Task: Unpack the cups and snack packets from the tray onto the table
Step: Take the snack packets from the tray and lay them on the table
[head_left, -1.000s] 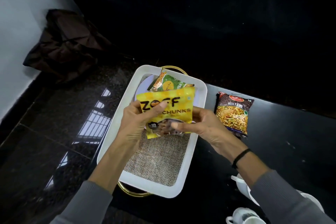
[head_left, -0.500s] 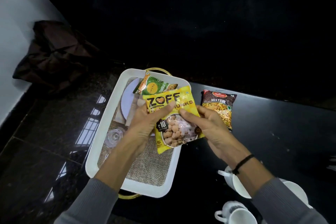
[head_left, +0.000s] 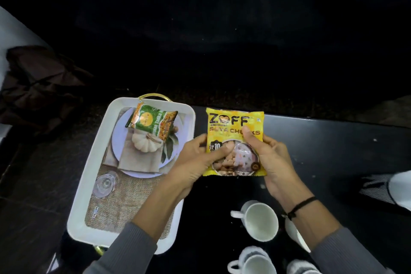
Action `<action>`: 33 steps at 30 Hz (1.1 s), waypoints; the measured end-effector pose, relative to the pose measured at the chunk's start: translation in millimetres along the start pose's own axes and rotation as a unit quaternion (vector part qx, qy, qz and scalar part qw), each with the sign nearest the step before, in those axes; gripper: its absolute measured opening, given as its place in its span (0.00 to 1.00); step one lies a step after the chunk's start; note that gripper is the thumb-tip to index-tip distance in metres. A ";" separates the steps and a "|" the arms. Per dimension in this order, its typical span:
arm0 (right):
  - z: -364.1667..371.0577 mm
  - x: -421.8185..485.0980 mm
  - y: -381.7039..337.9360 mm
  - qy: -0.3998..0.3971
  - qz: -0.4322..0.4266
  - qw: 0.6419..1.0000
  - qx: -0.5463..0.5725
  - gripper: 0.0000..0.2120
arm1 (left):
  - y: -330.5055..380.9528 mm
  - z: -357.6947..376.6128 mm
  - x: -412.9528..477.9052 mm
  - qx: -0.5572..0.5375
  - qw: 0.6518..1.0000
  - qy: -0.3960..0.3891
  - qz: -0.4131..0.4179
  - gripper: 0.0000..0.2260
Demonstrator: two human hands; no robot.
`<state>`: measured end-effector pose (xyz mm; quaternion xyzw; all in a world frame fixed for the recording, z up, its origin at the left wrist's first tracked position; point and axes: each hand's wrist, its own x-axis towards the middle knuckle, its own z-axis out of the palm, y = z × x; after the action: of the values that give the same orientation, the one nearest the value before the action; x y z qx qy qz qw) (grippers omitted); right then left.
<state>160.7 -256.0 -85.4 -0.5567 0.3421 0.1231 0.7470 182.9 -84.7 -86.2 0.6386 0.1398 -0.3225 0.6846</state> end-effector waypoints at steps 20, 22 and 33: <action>-103.3 36.5 8.6 0.144 -0.094 0.953 -0.250 0.17 | -7.9 93.6 37.8 0.349 0.926 0.138 0.045 0.08; -102.9 36.1 11.5 0.152 -0.164 0.905 -0.361 0.21 | -8.0 90.9 36.4 0.410 0.893 0.164 0.088 0.06; -96.7 37.5 53.3 -0.011 -0.267 0.656 -0.706 0.34 | -47.0 65.9 45.2 0.676 0.723 0.105 0.101 0.27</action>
<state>122.1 -333.3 -163.6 -0.9824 -0.0198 0.1288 0.1336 173.2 -159.0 -140.7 0.9721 -0.1093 -0.1912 0.0812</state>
